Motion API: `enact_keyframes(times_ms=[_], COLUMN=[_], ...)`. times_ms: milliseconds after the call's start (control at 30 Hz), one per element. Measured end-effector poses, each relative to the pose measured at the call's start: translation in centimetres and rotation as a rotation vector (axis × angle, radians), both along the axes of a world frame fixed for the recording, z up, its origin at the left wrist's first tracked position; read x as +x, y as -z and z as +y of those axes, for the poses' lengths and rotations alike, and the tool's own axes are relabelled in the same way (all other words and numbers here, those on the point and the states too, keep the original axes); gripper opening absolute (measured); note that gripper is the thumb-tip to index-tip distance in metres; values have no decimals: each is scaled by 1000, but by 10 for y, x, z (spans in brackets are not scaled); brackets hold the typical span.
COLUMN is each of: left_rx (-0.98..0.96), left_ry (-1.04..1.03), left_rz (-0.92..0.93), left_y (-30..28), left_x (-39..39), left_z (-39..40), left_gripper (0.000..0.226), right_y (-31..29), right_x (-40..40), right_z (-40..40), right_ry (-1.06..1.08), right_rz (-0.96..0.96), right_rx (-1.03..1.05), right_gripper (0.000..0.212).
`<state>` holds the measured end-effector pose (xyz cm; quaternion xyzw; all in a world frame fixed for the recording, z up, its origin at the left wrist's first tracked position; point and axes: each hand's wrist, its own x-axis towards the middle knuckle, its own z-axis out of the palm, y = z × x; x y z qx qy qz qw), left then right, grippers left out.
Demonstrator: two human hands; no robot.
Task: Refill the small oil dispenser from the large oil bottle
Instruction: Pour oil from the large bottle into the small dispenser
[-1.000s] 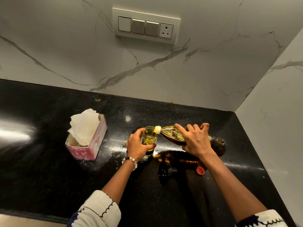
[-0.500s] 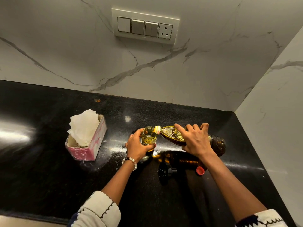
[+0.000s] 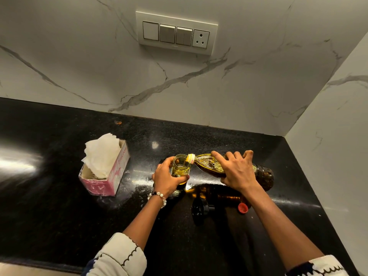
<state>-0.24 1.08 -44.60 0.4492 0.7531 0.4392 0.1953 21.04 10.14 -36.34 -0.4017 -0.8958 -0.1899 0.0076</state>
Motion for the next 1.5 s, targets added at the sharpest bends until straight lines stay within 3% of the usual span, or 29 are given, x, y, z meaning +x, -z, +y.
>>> enact_keyframes(times_ms=[1500], left_rx=[0], left_ry=[7], left_rz=[-15], left_y=[-1], left_x=[0], left_z=[-1], left_gripper=[73], right_y=[-4], right_x=[-1], right_z=[-1], right_ry=[10], right_rz=[-41], right_rx=[-17], right_gripper=[100])
